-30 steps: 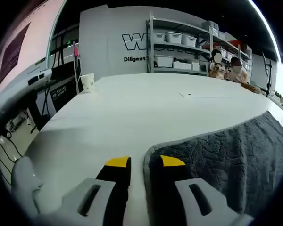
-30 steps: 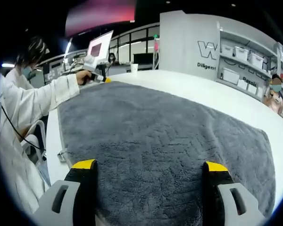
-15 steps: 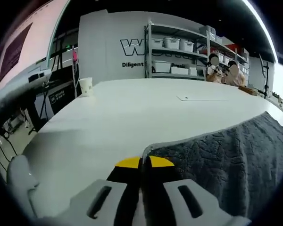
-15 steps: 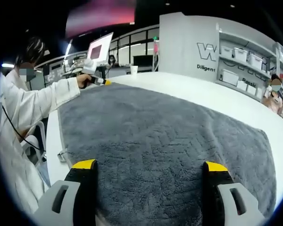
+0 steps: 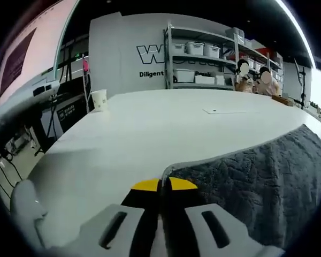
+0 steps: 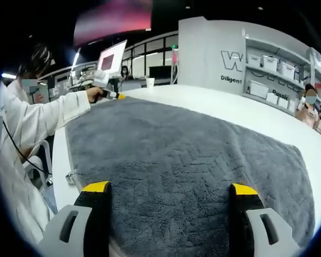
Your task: Open the folded towel by lifting each exposed corner and separating the folded layers until the towel lies flat within the target outline without major curled edges
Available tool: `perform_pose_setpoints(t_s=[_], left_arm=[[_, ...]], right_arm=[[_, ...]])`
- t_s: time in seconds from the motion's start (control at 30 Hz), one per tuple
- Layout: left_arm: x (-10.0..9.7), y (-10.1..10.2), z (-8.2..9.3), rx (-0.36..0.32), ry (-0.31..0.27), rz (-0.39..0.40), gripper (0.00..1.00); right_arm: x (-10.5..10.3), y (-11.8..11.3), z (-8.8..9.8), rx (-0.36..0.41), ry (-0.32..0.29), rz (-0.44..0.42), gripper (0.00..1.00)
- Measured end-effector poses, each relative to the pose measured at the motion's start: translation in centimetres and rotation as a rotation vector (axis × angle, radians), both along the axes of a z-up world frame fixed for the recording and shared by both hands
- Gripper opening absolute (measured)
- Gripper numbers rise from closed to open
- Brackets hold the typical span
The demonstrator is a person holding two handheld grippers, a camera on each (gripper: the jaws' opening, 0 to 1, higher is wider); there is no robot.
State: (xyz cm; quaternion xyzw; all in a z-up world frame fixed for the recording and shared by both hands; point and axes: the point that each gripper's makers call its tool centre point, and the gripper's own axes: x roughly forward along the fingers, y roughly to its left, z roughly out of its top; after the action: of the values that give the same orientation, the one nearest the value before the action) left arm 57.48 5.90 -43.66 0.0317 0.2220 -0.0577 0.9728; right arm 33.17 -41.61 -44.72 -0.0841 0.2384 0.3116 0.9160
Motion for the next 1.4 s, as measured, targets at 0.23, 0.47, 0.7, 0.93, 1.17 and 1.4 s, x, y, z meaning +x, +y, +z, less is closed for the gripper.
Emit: perform_pose_setpoints(t_s=[0.23, 0.47, 0.7, 0.93, 1.17, 1.4], left_arm=[[0.0, 0.2, 0.0, 0.015, -0.001, 0.003, 0.04], [-0.2, 0.0, 0.0, 0.019, 0.001, 0.007, 0.04], [-0.7, 0.5, 0.5, -0.007, -0.006, 0.039, 0.15], [-0.7, -0.6, 3.3, -0.011, -0.106, -0.015, 0.11], [-0.6, -3.2, 2.7, -0.009, -0.101, -0.145, 0.22], [0.1, -2.2, 0.6, -0.108, -0.06, -0.105, 0.26]], right_arm=[[-0.1, 0.0, 0.0, 0.003, -0.003, -0.004, 0.89], [-0.1, -0.1, 0.1, 0.004, -0.005, -0.007, 0.88], [-0.1, -0.1, 0.1, 0.003, -0.003, -0.006, 0.88], [-0.1, -0.1, 0.1, 0.004, -0.004, -0.006, 0.88], [-0.2, -0.1, 0.1, 0.005, -0.006, -0.006, 0.88], [-0.2, -0.1, 0.1, 0.008, -0.01, -0.006, 0.88]])
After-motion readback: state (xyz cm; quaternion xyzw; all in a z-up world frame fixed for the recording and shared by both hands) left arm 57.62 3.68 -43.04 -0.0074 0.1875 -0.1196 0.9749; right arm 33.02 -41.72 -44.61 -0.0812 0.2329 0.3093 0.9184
